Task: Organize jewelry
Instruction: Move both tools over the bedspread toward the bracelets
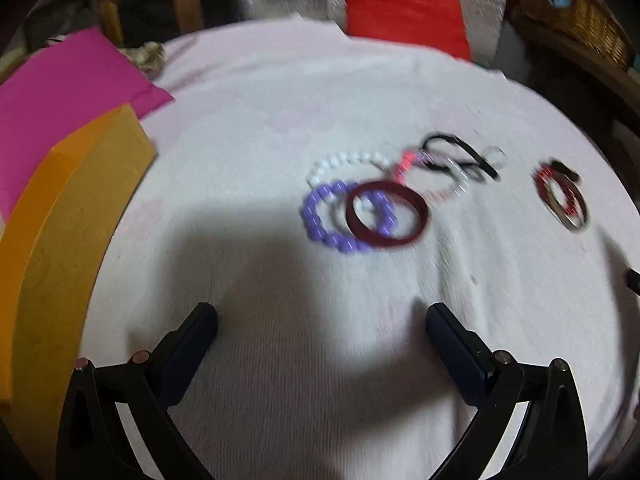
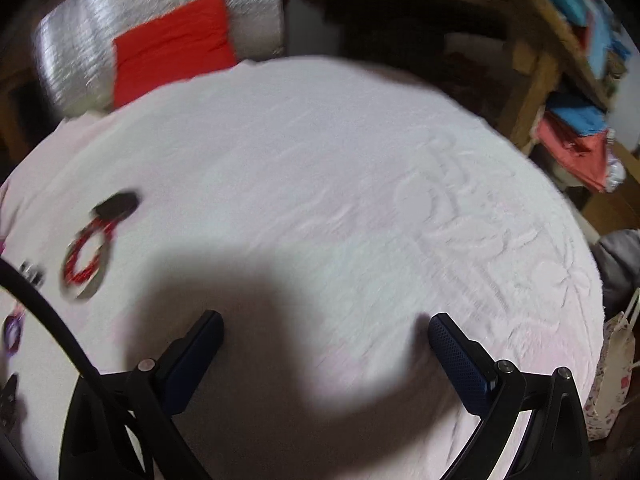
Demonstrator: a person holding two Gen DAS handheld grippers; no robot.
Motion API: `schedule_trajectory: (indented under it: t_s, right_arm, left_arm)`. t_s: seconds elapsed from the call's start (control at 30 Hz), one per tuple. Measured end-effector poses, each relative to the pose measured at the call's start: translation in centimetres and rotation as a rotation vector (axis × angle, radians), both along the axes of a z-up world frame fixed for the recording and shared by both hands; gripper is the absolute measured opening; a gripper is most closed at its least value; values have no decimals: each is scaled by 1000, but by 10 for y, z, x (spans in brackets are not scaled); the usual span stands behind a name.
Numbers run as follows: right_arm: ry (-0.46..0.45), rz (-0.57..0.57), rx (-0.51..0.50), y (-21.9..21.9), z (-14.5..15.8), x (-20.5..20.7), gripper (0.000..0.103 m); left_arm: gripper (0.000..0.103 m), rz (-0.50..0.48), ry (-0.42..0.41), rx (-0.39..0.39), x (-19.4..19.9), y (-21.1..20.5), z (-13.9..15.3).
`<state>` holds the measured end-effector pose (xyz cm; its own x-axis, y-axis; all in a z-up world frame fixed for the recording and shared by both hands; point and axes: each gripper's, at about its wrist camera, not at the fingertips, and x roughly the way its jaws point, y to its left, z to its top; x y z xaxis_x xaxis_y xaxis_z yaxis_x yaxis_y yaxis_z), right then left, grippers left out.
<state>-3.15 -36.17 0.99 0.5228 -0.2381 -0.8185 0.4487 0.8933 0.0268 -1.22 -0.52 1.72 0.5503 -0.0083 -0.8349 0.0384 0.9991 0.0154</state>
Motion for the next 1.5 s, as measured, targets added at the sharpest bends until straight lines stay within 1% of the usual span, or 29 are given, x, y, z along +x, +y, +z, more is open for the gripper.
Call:
schedule_trajectory:
  t_s: [0.03,0.07,0.13,0.2,0.3,0.4,0.43,0.53,0.63,0.73,0.8,0.87,1.0,1.1,1.5]
  right_arm:
    - [6,32,20,7,3,-2,103]
    - [-5,62,36,14,9,-7,103]
    - [-83,105,28,32,30,-27,103]
    - [-165,151,4,51,52,-46,103]
    - [-260,217,-7,80,88,-73,103]
    - [-338,279,-6,105,117,-94,103]
    - [-351,294,-11,112,124,-97,103]
    - [-364,340,-17,131,135,-102,103]
    - [-388,345,-10,143,139,-102,103]
    - [-394,348,31,147,138,-96,103]
    - [-394,360,62,150,135,-89,103]
    - [-391,359,73,151,130,-83,103]
    - [-397,359,45,153,125,-79,103]
    - [-397,369,44,153,120,-76,103]
    - [-359,415,30,162,103,-68,103]
  left_arm:
    - [103,-3,-11,-5,-7,2,10]
    - [103,10,-48,-5,-15,6,21]
    - [103,58,-151,0,-38,15,53]
    - [103,86,-220,-14,-58,25,77]
    - [103,108,-322,23,-85,35,108]
    - [103,116,-386,99,-99,36,127]
    - [103,120,-398,105,-103,36,130]
    - [103,129,-442,83,-105,39,144]
    - [103,120,-478,87,-108,38,152]
    - [103,130,-495,93,-104,39,153]
    - [103,130,-494,80,-104,39,151]
    - [103,129,-486,83,-102,38,148]
    - [103,120,-474,107,-98,35,142]
    - [103,123,-461,101,-96,36,137]
    - [103,116,-433,132,-90,30,128]
